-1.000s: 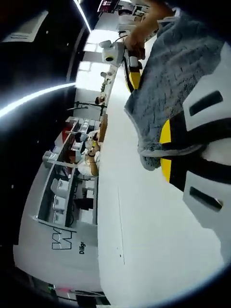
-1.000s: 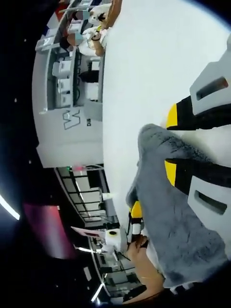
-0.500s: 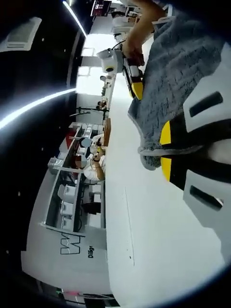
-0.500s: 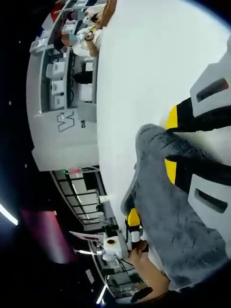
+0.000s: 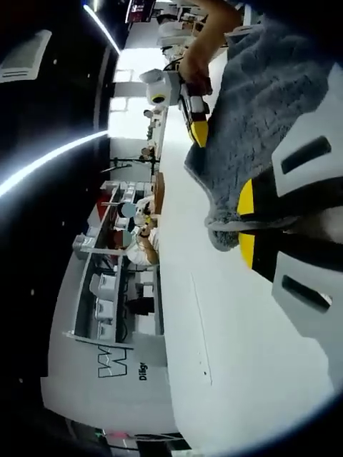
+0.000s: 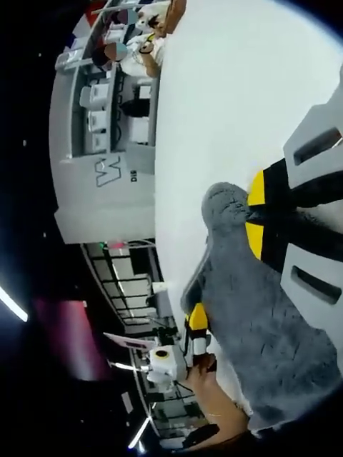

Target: Open the folded towel by lifting each exposed corner and separating the folded layers until the towel lies flat within the target outline without major curled edges

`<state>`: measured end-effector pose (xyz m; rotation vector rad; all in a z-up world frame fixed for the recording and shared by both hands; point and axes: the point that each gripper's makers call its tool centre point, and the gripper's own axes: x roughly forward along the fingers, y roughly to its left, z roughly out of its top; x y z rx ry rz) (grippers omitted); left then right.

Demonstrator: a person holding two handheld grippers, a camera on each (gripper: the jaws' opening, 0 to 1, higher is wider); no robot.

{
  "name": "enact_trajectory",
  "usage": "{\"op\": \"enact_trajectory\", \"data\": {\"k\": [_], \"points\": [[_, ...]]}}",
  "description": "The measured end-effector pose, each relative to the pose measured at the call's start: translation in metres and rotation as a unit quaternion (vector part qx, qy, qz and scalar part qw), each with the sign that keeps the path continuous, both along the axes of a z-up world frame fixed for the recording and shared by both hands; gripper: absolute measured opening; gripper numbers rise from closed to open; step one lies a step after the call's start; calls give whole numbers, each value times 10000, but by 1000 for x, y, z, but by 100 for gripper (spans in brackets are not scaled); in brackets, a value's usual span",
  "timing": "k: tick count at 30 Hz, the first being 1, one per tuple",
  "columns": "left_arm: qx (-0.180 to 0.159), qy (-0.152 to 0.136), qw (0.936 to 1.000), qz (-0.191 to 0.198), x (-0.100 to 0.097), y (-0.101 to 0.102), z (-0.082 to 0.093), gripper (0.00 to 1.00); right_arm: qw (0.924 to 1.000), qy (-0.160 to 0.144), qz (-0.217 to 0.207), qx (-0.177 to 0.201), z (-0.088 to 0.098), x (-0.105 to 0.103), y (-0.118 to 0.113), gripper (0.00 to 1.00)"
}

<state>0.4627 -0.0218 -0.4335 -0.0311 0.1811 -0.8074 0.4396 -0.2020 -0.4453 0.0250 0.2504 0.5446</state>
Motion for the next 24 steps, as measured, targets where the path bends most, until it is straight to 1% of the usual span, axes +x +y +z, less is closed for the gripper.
{"op": "enact_trajectory", "data": {"k": [2, 4, 6, 9, 12, 13, 17, 21, 24], "points": [[1, -56, 10000, 27, -1, 3, 5, 4, 10000, -63, 17, 23, 5, -1, 4, 0], [74, -155, 9998, 103, 1, 13, 10, 4, 9997, -207, 109, 19, 13, -3, 13, 0], [96, -179, 9997, 134, 0, 16, 12, 4, 9997, -215, 114, 30, 16, -4, 17, 0], [204, -259, 9993, 179, -5, 24, 16, 4, 9993, -326, 180, 64, 25, -6, 29, 0], [207, -307, 9990, 250, -5, 32, 20, 4, 9990, -401, 205, 9, 29, -5, 36, 0], [179, -324, 9988, 328, -3, 37, 23, 4, 9987, -441, 236, -19, 31, -4, 40, 0], [80, -280, 9986, 443, 1, 47, 26, 4, 9981, -514, 326, -36, 38, -2, 52, 0], [187, -312, 9979, 530, 6, 54, 28, 4, 9974, -579, 416, -44, 46, 2, 62, 0], [301, -376, 9972, 566, 10, 58, 32, 4, 9968, -693, 407, -28, 50, 6, 64, 0]]}}
